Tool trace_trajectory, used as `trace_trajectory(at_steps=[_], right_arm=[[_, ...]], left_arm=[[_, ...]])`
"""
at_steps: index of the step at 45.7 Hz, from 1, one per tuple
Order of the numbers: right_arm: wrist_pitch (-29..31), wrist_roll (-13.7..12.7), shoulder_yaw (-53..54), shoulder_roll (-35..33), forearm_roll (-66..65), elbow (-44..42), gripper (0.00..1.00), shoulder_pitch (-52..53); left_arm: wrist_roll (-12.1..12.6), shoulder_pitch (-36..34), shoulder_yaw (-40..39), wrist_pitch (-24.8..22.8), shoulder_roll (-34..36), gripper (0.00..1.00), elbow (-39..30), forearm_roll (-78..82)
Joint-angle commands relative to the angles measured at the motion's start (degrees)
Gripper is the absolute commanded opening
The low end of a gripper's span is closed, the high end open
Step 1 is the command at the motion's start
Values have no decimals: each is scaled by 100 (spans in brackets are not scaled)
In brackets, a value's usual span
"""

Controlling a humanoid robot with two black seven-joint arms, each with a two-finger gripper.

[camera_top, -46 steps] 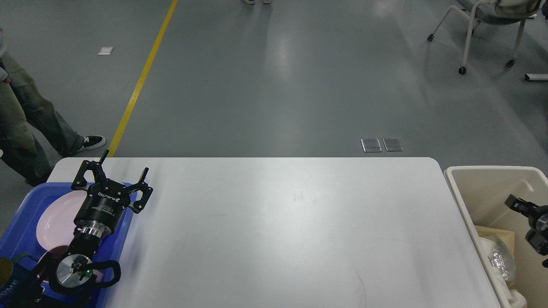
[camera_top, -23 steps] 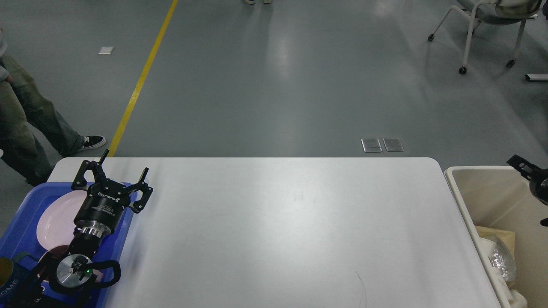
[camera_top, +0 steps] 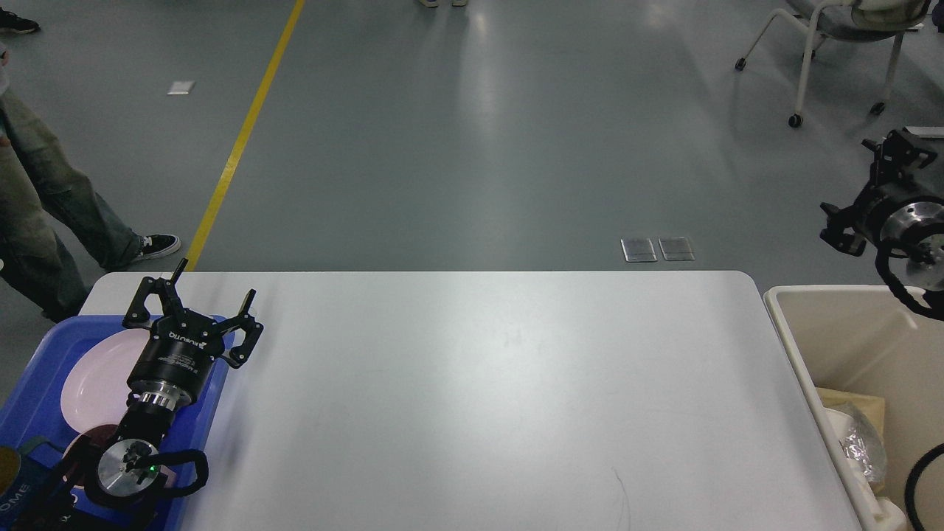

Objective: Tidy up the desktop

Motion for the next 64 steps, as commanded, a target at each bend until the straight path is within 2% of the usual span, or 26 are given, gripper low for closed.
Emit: trace_trajectory(at_steps=[1, 8, 17, 22, 27, 44, 64], right_arm=[[662, 235, 853, 129, -6, 454, 100, -423], [1269, 1017, 1732, 647, -94, 787, 100, -1346], [1340, 2028, 1988, 1307, -804, 1315, 100, -2225], [1314, 2354, 2278, 1632, -1455, 1561, 100, -2761], [1313, 2556, 2436, 1817, -1755, 1693, 100, -3254], [953, 2600, 2674, 1817, -1755, 1676, 100, -3343], [1542, 2574, 2981, 1703, -1579, 1412, 100, -3378]], left_arm=[[0, 1, -8, 0, 0, 96, 0, 0], [0, 1, -8, 0, 0, 96, 0, 0], [0, -7, -8, 0, 0, 96, 0, 0], [0, 1, -8, 0, 0, 96, 0, 0], [0, 1, -8, 0, 0, 96, 0, 0], [0, 1, -8, 0, 0, 96, 0, 0], [0, 1, -8, 0, 0, 96, 0, 0]])
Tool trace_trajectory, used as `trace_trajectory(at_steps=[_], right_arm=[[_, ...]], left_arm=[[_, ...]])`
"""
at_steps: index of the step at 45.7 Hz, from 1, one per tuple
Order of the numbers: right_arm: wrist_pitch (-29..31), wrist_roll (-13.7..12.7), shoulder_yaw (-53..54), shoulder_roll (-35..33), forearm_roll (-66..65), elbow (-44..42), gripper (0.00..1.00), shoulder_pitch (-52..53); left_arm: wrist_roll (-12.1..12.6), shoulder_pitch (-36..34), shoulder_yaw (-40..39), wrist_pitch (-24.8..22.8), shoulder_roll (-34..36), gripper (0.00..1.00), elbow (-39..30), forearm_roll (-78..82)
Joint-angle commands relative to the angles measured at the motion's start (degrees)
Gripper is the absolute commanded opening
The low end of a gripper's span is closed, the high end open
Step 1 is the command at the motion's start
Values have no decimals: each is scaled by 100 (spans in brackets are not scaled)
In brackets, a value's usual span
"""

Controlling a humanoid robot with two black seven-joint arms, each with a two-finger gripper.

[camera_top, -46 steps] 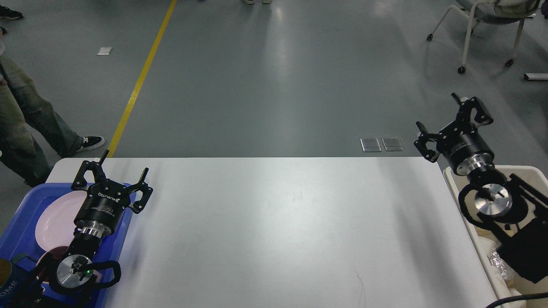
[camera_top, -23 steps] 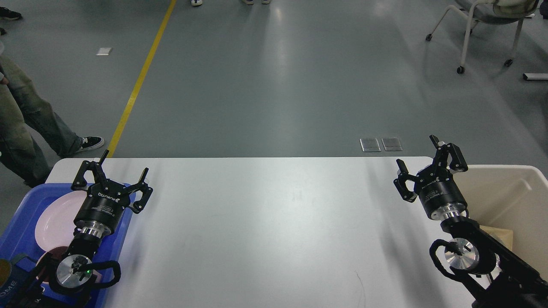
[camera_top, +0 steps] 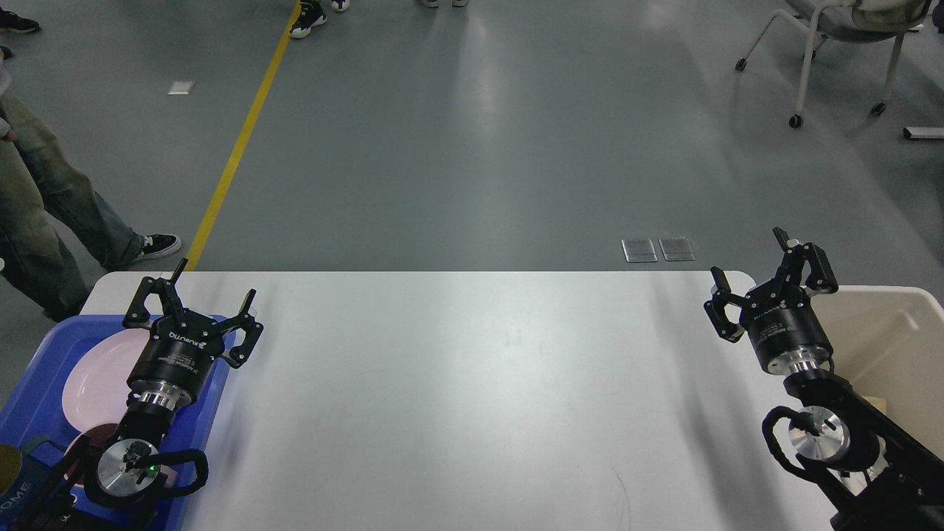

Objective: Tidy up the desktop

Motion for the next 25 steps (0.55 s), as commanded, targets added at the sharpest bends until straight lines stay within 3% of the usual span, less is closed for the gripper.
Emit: trace_trajectory(at_steps=[1, 25], right_arm=[[84, -17, 119, 25, 108, -143, 100, -1], [128, 1, 181, 7, 205, -214, 100, -71]], left_arm=[[0, 1, 0, 0, 0, 96, 0, 0], [0, 1, 0, 0, 0, 96, 0, 0]])
